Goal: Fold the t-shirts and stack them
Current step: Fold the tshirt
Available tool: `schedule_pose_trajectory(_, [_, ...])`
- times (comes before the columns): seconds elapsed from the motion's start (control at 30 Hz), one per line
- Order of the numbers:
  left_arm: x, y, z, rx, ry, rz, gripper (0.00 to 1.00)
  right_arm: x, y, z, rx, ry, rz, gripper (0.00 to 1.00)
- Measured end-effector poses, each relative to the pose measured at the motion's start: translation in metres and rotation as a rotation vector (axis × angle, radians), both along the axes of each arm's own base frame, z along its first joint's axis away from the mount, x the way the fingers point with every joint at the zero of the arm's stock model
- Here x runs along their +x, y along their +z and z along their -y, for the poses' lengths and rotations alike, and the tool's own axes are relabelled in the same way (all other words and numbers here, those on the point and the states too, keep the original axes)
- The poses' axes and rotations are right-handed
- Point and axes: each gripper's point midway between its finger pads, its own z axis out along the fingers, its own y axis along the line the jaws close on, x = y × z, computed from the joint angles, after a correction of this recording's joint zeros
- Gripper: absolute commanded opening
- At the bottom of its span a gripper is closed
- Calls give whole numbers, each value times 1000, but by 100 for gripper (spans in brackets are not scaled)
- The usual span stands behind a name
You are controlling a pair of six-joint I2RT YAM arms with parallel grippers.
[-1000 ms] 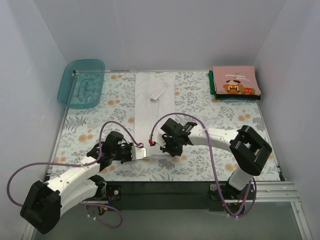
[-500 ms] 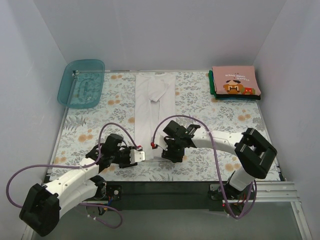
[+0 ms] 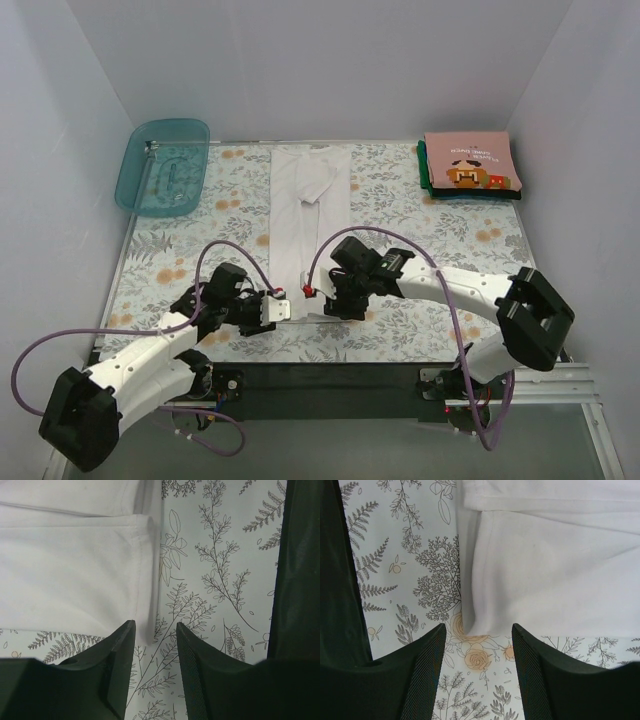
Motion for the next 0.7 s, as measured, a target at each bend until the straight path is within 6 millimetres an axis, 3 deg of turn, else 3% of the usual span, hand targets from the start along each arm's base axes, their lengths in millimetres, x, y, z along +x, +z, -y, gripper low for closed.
schedule_pose_trajectory(0.17, [3, -7, 2, 7, 0, -17, 38, 4, -27, -2, -41, 14, -6, 61])
schedule_pose_trajectory(0.33, [0, -19, 0, 19, -6, -26, 39, -5, -55, 13, -95, 27, -33, 59])
schedule_pose_trajectory(0.47, [1, -23, 1, 16, -13, -21, 39, -3, -56, 9, -72, 24, -21, 55])
schedule_pose_trajectory(0.57, [3, -23, 2, 13, -21, -9, 36, -2, -56, 4, -51, 23, -17, 41])
schedule_pose_trajectory(0.6, [4, -24, 3, 13, -23, -9, 35, -2, -56, 3, -47, 24, -16, 31])
schedule_pose_trajectory(0.7, [6, -26, 6, 10, -28, -17, 20, 0, -56, -2, -32, 22, -7, 17])
